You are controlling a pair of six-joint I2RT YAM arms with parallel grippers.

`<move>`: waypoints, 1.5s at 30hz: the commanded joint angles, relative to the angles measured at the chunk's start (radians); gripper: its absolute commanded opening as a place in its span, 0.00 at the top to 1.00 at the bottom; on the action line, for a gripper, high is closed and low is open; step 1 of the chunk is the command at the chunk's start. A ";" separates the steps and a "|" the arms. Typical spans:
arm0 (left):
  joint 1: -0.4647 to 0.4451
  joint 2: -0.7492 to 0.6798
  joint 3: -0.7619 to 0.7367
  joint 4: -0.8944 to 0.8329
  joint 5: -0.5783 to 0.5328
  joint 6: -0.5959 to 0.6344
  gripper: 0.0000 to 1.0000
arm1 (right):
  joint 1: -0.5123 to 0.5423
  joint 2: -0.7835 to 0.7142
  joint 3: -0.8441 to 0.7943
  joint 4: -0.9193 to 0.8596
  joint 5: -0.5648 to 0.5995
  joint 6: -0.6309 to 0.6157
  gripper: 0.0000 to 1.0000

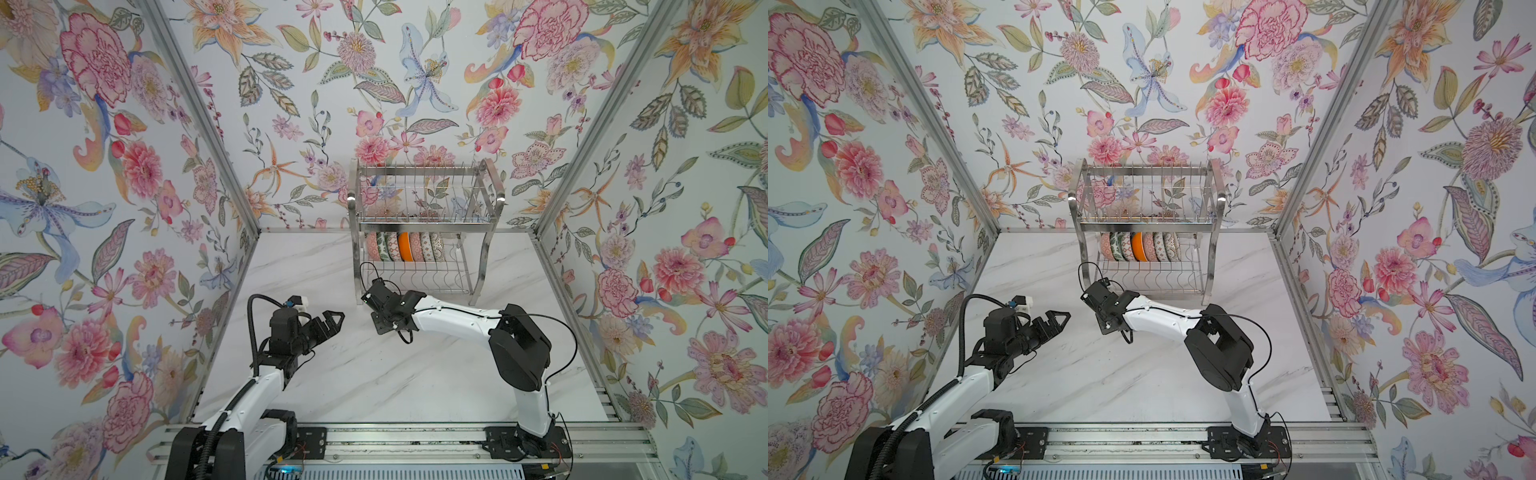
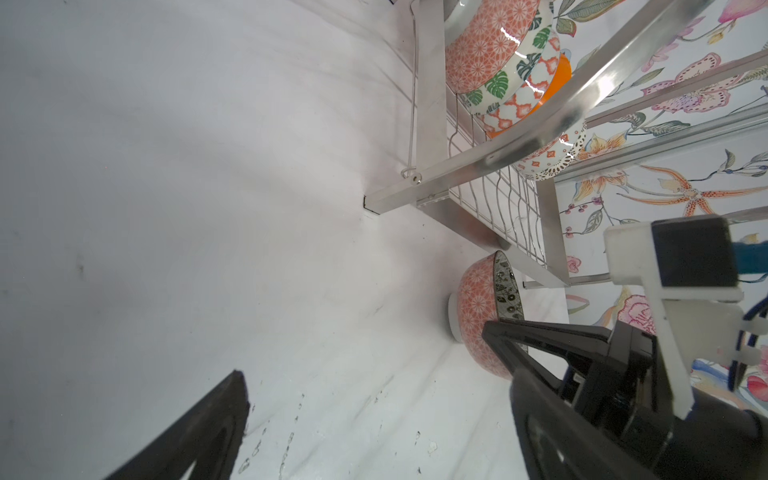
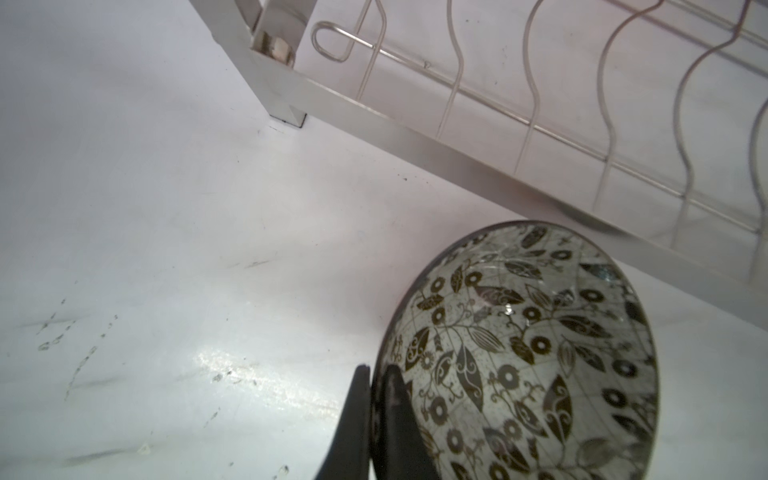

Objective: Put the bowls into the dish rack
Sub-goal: 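Grasp the black-leaf bowl rim with the right gripper while the left gripper draws back, then lift the black-leaf bowl with the right gripper toward the rack's far side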

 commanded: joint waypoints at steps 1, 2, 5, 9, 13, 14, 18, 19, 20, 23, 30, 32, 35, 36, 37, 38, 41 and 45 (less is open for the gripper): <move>-0.004 -0.023 -0.004 0.014 0.019 0.021 0.01 | -0.012 -0.061 -0.033 -0.016 -0.049 0.008 1.00; -0.010 -0.023 0.000 0.015 0.018 0.023 0.01 | -0.016 -0.076 -0.040 -0.016 -0.049 0.010 1.00; -0.036 -0.022 0.017 0.012 0.010 0.038 0.01 | -0.029 -0.121 -0.068 -0.008 -0.058 0.014 1.00; -0.105 -0.004 0.051 0.016 -0.024 0.062 0.01 | -0.048 -0.180 -0.110 -0.001 -0.069 0.027 1.00; -0.203 0.037 0.093 0.017 -0.086 0.078 0.01 | -0.082 -0.262 -0.194 0.041 -0.095 0.042 1.00; -0.224 0.053 0.102 0.023 -0.097 0.080 0.01 | -0.092 -0.284 -0.216 0.051 -0.104 0.046 1.00; -0.290 0.105 0.139 0.047 -0.134 0.079 0.01 | -0.149 -0.376 -0.294 0.069 -0.130 0.063 1.00; -0.309 0.118 0.153 0.052 -0.144 0.083 0.01 | -0.166 -0.402 -0.312 0.070 -0.136 0.063 1.00; -0.327 0.132 0.168 0.053 -0.154 0.089 0.01 | -0.187 -0.427 -0.330 0.071 -0.144 0.062 1.00; -0.376 0.174 0.214 0.059 -0.186 0.100 0.01 | -0.250 -0.503 -0.383 0.071 -0.173 0.055 1.00; -0.493 0.283 0.299 0.175 -0.255 0.067 0.01 | -0.471 -0.660 -0.495 0.070 -0.281 0.036 1.00; -0.526 0.320 0.325 0.218 -0.278 0.051 0.01 | -0.541 -0.701 -0.514 0.064 -0.310 0.025 1.00; -0.570 0.392 0.380 0.266 -0.292 0.039 0.01 | -0.637 -0.744 -0.520 0.047 -0.346 0.008 1.00; -0.584 0.418 0.399 0.277 -0.293 0.037 0.01 | -0.663 -0.752 -0.518 0.039 -0.354 0.001 1.00; -0.598 0.447 0.422 0.287 -0.292 0.037 0.01 | -0.696 -0.762 -0.516 0.031 -0.367 -0.006 1.00; -0.612 0.471 0.444 0.293 -0.294 0.040 0.01 | -0.725 -0.767 -0.513 0.029 -0.380 -0.010 1.00; -0.651 0.557 0.519 0.309 -0.303 0.049 0.01 | -0.828 -0.769 -0.500 0.028 -0.448 -0.012 1.00; -0.682 0.665 0.608 0.333 -0.312 0.056 0.01 | -0.939 -0.738 -0.455 0.033 -0.492 -0.028 1.00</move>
